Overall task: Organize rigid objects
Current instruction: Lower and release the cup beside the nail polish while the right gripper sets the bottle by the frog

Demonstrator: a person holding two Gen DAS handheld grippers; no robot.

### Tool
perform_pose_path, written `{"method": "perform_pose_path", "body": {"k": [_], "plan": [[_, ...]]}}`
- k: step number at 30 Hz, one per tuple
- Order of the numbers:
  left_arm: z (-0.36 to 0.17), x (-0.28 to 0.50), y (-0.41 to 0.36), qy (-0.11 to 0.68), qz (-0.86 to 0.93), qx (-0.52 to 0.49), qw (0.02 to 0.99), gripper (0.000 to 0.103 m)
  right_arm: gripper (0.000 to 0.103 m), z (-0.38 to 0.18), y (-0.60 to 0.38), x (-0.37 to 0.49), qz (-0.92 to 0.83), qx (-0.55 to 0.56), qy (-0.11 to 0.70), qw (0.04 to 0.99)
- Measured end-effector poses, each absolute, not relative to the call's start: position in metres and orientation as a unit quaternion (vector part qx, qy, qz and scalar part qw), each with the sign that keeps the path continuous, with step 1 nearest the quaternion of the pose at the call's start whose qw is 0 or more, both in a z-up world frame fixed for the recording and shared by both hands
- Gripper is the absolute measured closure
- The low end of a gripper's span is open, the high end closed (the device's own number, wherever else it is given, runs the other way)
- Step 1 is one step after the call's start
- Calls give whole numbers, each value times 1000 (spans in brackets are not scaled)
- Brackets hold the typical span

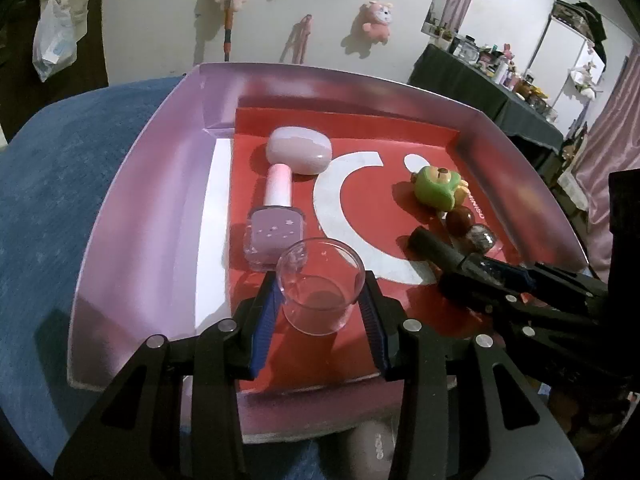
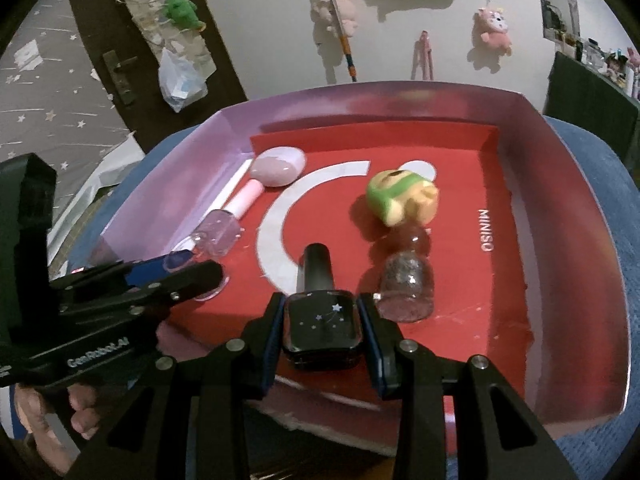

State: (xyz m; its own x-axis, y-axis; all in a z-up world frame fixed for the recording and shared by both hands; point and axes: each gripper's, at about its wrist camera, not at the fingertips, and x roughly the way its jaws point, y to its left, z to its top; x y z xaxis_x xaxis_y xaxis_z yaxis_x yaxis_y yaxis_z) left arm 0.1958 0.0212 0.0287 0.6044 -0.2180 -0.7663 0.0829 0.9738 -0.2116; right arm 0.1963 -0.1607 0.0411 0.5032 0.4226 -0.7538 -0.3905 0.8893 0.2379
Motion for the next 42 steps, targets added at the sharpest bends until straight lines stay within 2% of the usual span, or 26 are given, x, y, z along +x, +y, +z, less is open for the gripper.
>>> {"method": "perform_pose_path", "body": {"k": [42], "plan": [[23,222,18,434,-65,-78,895,64,64,38,-163,223,183,-8,441,879]]}}
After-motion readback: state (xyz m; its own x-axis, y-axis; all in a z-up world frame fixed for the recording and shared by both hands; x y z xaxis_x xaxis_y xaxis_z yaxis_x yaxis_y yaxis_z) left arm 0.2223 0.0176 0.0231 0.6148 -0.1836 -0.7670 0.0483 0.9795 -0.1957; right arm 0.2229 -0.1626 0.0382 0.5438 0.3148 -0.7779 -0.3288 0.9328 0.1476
